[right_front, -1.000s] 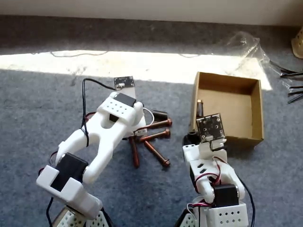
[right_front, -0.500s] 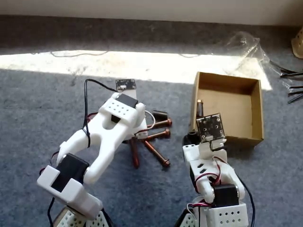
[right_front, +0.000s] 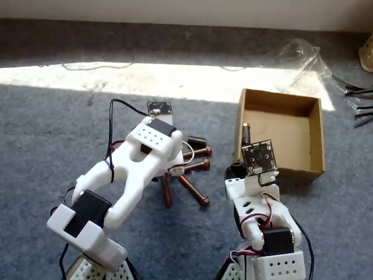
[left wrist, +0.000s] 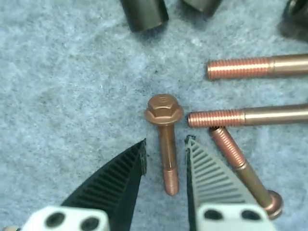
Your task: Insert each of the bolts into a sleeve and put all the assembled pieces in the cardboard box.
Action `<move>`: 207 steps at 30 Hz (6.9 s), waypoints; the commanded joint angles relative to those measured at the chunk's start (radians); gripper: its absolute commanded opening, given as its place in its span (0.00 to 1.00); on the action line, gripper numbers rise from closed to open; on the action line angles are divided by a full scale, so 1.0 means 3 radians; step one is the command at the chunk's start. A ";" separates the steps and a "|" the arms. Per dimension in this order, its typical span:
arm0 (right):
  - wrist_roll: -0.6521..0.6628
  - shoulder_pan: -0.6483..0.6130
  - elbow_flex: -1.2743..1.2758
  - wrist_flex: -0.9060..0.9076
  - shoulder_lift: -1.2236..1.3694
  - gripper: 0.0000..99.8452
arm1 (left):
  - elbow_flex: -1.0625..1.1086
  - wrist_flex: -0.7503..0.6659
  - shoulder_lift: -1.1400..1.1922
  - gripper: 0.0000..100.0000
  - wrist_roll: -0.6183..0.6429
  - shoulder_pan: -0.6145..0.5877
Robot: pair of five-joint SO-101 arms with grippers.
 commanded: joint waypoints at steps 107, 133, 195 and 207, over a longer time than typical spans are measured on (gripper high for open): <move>-0.0041 -0.1619 0.0519 -0.1834 -0.0028 0.00 | 0.0315 -0.0061 -0.3757 0.00 -0.3186 -0.0816; -0.0619 -0.1598 0.1056 -0.2606 -0.0033 0.00 | 0.0719 -0.1084 -0.3925 0.00 -0.1775 -0.0591; -0.0194 -0.1614 0.1210 -0.2938 -0.0013 0.00 | 0.1736 -0.1964 -0.4999 0.00 -0.1667 0.0381; -0.0051 -0.1609 0.1204 -0.2933 -0.0013 0.00 | 0.1905 -0.1974 -0.5025 0.00 -0.1672 0.0325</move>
